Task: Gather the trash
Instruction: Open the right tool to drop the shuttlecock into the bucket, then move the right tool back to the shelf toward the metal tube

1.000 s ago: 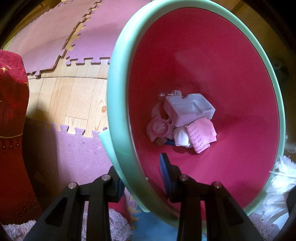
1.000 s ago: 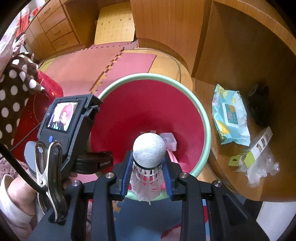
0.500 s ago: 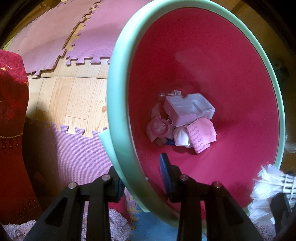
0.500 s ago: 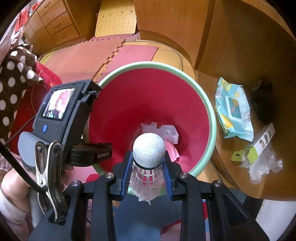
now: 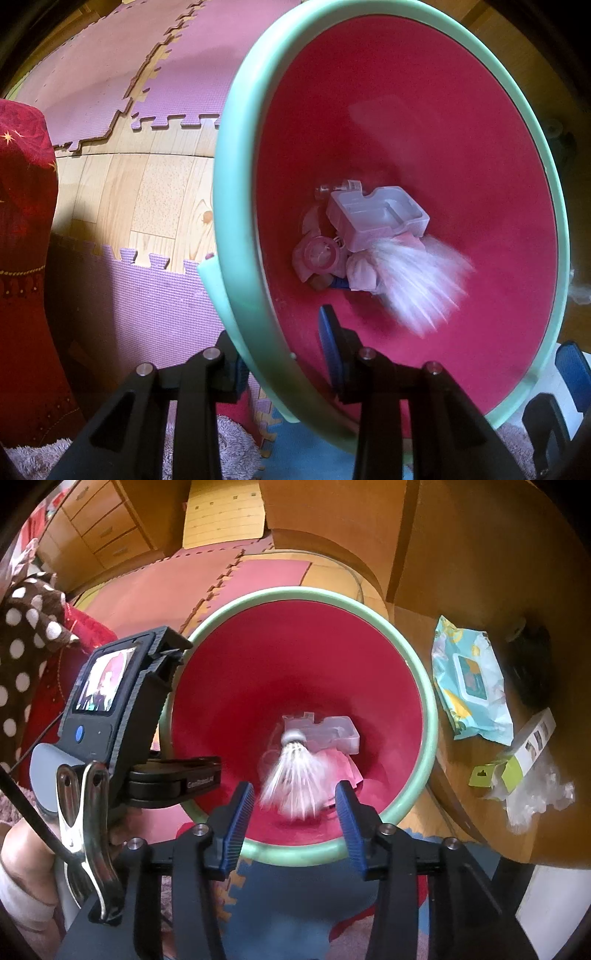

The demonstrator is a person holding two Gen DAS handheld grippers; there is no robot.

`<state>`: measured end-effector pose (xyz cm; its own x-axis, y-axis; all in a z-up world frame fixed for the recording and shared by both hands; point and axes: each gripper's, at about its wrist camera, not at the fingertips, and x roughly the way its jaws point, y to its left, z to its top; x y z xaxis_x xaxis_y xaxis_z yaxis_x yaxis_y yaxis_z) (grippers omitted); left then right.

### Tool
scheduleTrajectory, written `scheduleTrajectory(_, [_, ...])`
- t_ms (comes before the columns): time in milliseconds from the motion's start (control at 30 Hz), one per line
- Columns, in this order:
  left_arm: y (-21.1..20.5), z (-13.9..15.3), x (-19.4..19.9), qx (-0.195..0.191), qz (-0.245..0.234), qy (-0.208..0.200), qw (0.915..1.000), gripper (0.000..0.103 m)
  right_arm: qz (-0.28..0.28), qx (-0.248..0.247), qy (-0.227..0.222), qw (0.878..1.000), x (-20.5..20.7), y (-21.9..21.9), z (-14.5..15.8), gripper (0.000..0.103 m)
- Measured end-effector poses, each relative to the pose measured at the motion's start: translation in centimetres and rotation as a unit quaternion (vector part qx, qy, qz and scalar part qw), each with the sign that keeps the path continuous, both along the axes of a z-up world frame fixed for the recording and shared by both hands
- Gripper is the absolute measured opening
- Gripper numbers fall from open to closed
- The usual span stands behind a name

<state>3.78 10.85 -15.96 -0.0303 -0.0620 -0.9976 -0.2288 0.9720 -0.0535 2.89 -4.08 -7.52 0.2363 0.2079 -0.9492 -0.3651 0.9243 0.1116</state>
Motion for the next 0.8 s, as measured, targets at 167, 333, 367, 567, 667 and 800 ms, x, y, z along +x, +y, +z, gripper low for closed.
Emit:
scheduleTrajectory(167, [0.0,0.0,0.1,0.0,0.0,0.0,1.0,0.035,-0.003,0.001,-0.002,1.0,0.1,0.0,0.2,0.048])
scheduleTrajectory(333, [0.0,0.0,0.1,0.0,0.0,0.0,1.0,0.035,0.002,0.0,-0.006,1.0,0.0,0.1,0.3,0.048])
scheduleTrajectory(367, [0.0,0.0,0.1,0.0,0.0,0.0,1.0,0.035,0.003,0.0,-0.007,1.0,0.0,0.2,0.3,0.048])
scheduleTrajectory(567, [0.0,0.0,0.1,0.0,0.0,0.0,1.0,0.035,0.009,-0.001,-0.013,1.0,-0.1,0.4,0.6,0.048])
scheduleTrajectory(667, [0.0,0.0,0.1,0.0,0.0,0.0,1.0,0.035,0.013,0.0,-0.017,1.0,-0.2,0.5,0.9,0.048])
scheduleTrajectory(800, [0.0,0.0,0.2,0.0,0.0,0.0,1.0,0.035,0.022,0.001,-0.024,0.999,-0.4,0.7,1.4,0.048])
